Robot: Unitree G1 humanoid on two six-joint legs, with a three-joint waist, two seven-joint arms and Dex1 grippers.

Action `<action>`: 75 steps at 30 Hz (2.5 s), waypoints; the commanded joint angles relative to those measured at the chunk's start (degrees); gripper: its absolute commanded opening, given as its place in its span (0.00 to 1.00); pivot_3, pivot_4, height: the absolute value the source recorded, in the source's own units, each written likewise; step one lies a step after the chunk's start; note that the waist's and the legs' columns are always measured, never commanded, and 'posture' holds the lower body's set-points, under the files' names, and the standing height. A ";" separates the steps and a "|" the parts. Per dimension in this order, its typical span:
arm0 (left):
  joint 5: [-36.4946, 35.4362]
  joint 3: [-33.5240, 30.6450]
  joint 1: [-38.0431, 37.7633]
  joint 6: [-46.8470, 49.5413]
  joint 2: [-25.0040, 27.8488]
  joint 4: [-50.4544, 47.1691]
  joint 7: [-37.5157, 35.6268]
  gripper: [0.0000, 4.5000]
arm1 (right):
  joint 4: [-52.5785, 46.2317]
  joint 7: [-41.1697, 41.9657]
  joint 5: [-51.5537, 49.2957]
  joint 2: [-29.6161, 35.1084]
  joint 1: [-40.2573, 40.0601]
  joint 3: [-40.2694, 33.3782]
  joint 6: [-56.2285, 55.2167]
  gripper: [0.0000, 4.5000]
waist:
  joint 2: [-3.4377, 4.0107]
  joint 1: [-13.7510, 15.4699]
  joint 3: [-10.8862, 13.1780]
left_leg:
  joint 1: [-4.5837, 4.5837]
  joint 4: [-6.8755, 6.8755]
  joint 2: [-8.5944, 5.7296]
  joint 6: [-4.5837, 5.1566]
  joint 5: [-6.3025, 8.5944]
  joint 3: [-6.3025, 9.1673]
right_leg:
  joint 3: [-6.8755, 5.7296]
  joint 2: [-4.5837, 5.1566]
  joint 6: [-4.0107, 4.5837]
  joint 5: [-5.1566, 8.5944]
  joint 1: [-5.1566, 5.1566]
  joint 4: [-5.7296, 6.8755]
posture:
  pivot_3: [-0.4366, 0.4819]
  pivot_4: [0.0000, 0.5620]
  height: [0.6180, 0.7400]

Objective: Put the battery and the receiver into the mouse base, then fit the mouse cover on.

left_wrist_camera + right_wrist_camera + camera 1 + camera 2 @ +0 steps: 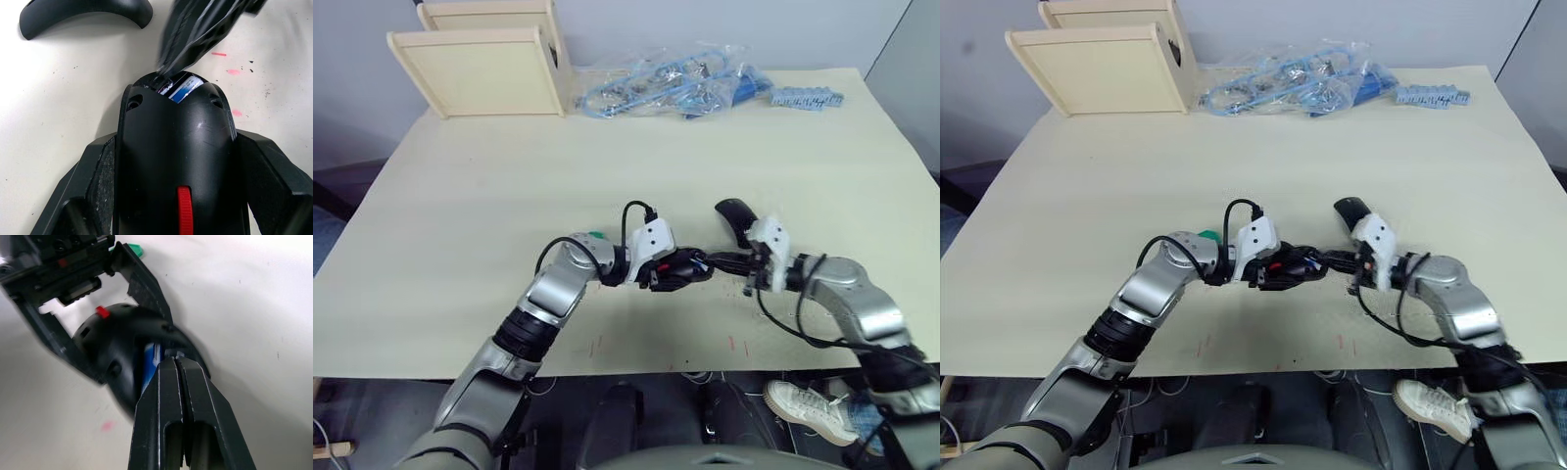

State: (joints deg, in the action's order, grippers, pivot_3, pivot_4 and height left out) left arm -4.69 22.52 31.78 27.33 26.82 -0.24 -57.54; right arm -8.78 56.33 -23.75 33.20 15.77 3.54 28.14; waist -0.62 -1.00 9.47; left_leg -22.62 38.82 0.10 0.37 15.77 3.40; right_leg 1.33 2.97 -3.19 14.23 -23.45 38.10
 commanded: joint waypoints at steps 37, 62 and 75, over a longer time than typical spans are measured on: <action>-26.36 -29.46 -22.27 13.61 11.46 -28.83 -1.08 0.98 | -10.05 3.42 -7.75 8.24 -17.08 -12.75 -5.35 1.00 | 0.02 0.37 0.03 | -0.01 -0.01 0.07 0.00 0.01 0.12 | 0.04 0.05 -0.01 0.01 0.00 -0.06 | 0.48 0.27 1.00; -49.38 -59.25 -53.94 3.40 12.40 -35.26 -9.44 0.98 | -7.17 -21.34 -4.88 2.51 -0.54 -9.75 17.88 1.00 | 0.02 0.15 0.05 | 0.20 -0.26 0.13 -0.01 0.01 -0.07 | 0.24 0.00 0.03 0.02 0.00 -0.11 | 0.48 0.27 1.00; -45.33 -56.38 -56.86 -3.56 9.64 -32.76 -8.36 0.98 | -8.85 -37.41 -1.56 -8.02 6.00 -7.62 27.45 1.00 | 0.02 0.09 0.05 | 0.17 -0.32 0.10 -0.01 0.01 -0.15 | 0.20 0.02 0.03 0.02 -0.01 -0.17 | 0.48 0.27 1.00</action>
State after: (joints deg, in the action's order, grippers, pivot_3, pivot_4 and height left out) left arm -50.50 -33.96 -24.94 25.14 36.64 -32.54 -66.18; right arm -15.75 20.18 -26.04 25.31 20.68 -4.11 55.91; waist -0.60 -0.92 9.52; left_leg -22.45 38.49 0.19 0.36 15.78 3.24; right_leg 1.53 2.99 -3.16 14.25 -23.46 37.94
